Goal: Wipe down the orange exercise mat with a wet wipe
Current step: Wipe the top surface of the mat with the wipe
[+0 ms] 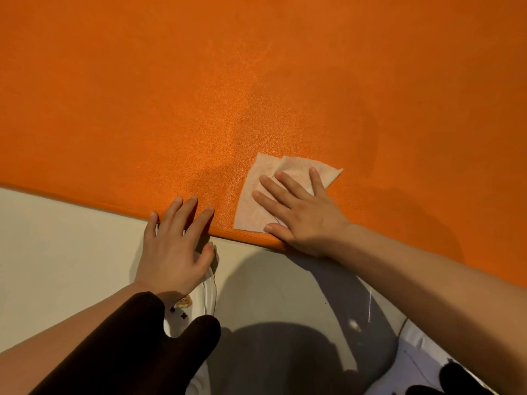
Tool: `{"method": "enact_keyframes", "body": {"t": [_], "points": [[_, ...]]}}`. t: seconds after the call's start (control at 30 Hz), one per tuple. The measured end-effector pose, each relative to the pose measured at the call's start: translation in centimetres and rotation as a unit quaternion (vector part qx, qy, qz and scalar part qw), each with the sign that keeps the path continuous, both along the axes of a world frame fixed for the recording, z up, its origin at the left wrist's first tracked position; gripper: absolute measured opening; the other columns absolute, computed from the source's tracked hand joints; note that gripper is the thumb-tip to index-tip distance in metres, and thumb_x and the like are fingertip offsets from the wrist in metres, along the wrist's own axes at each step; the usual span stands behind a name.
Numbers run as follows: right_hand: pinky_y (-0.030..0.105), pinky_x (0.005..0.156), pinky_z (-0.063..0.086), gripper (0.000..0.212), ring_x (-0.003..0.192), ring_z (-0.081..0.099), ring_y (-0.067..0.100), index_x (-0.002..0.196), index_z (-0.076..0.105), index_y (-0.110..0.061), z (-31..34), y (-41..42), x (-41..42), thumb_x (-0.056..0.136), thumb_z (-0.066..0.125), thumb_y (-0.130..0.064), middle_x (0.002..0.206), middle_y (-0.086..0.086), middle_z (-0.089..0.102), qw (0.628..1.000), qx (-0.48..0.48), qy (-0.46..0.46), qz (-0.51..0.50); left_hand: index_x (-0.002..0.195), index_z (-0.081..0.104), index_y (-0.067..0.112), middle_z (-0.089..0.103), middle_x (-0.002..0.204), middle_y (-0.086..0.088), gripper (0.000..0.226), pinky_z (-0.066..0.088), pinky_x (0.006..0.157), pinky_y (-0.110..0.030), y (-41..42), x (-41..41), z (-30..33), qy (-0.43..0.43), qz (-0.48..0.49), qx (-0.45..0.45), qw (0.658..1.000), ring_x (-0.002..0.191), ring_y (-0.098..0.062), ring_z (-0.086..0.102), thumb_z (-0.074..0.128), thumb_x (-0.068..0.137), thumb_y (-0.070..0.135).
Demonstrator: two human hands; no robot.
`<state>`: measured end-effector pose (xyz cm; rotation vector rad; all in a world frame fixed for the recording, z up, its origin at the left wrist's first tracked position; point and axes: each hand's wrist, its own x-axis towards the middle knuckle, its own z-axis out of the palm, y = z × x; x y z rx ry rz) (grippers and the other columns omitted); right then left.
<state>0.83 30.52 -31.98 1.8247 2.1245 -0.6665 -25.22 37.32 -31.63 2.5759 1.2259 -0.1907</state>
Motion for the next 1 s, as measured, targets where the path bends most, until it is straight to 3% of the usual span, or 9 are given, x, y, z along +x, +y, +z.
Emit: {"method": "enact_keyframes", "body": {"t": [0.17,0.27,0.37,0.43,0.57,0.67,0.73,0.87,1.0], "points": [[0.057,0.116,-0.014,0.076,0.149,-0.021,0.022,0.156,-0.01,-0.028,0.7,1.6,-1.8,0.098,0.022,-0.065,0.162,-0.001,-0.021,1.0,0.002,0.015,0.024,0.142,0.051,0.021,0.041,0.153,-0.011,0.063,0.022,0.112,-0.062,0.1,0.0,0.0,-0.004,0.0,0.006,1.0,0.145,-0.028,0.026,0.037,0.087,0.046],[0.05,0.117,-0.015,0.079,0.151,-0.008,0.02,0.157,0.0,-0.03,1.5,1.0,-0.2,0.095,0.034,-0.067,0.164,-0.001,-0.008,0.994,0.069,0.074,0.041,0.142,0.052,0.02,0.043,0.151,-0.012,0.062,0.023,0.112,-0.063,0.0,0.0,-0.1,-0.013,-0.006,0.004,1.0,0.144,-0.029,0.027,0.037,0.088,0.047],[0.048,0.117,0.014,0.079,0.143,0.027,0.027,0.149,0.035,-0.022,2.2,-1.3,2.8,0.086,0.058,-0.062,0.158,0.008,0.03,0.985,0.141,0.099,-0.022,0.143,0.047,0.022,0.043,0.151,-0.013,0.06,0.022,0.11,-0.064,0.0,-0.2,-0.1,-0.02,-0.037,0.014,0.999,0.143,-0.031,0.029,0.038,0.09,0.048],[0.047,0.105,0.037,0.063,0.128,0.046,0.031,0.137,0.051,-0.016,1.9,-2.7,4.6,0.085,0.067,-0.048,0.143,0.012,0.049,0.981,0.174,0.078,-0.035,0.144,0.047,0.023,0.044,0.15,-0.013,0.055,0.019,0.111,-0.063,0.3,-0.1,0.4,-0.035,-0.124,0.025,0.991,0.142,-0.03,0.032,0.038,0.093,0.044],[0.043,0.073,0.05,0.038,0.1,0.058,0.034,0.126,0.057,-0.011,0.7,-2.8,5.7,0.09,0.063,-0.02,0.118,0.012,0.061,0.975,0.185,0.081,-0.093,0.139,0.055,0.016,0.049,0.147,-0.012,0.048,0.029,0.112,-0.056,2.5,3.7,1.6,-0.073,-0.307,0.033,0.948,0.136,-0.03,0.044,0.041,0.097,0.032],[0.036,0.054,0.043,0.019,0.081,0.058,0.037,0.11,0.062,-0.007,0.5,-1.8,5.8,0.093,0.059,-0.016,0.099,0.014,0.06,0.973,0.189,0.07,-0.109,0.129,0.062,0.006,0.057,0.137,-0.016,0.042,0.045,0.101,-0.045,4.4,8.5,1.5,-0.109,-0.337,0.003,0.935,0.124,-0.032,0.055,0.039,0.1,0.026],[0.035,0.048,0.041,0.021,0.071,0.058,0.037,0.096,0.065,-0.004,0.8,-1.7,6.3,0.092,0.052,-0.02,0.091,0.016,0.06,0.973,0.193,0.071,-0.108,0.133,0.059,0.007,0.055,0.141,-0.016,0.045,0.048,0.102,-0.045,5.9,10.4,0.8,-0.072,-0.389,-0.004,0.919,0.127,-0.034,0.054,0.035,0.101,0.027],[0.033,0.05,0.04,0.033,0.07,0.058,0.035,0.092,0.064,-0.006,1.3,-3.3,8.5,0.092,0.039,-0.028,0.09,0.013,0.061,0.974,0.207,0.037,-0.087,0.143,0.051,0.011,0.049,0.148,-0.014,0.051,0.05,0.1,-0.051,6.7,9.7,-0.3,-0.032,-0.43,0.009,0.902,0.133,-0.035,0.05,0.034,0.099,0.03],[0.043,0.07,0.048,0.019,0.091,0.058,0.04,0.107,0.062,-0.004,1.2,-6.1,12.8,0.092,0.059,-0.016,0.11,0.019,0.06,0.967,0.203,-0.014,-0.153,0.145,0.048,0.013,0.05,0.144,-0.02,0.055,0.056,0.087,-0.049,3.9,7.7,-0.1,-0.018,-0.371,0.054,0.927,0.122,-0.039,0.056,0.039,0.094,0.033]]}}
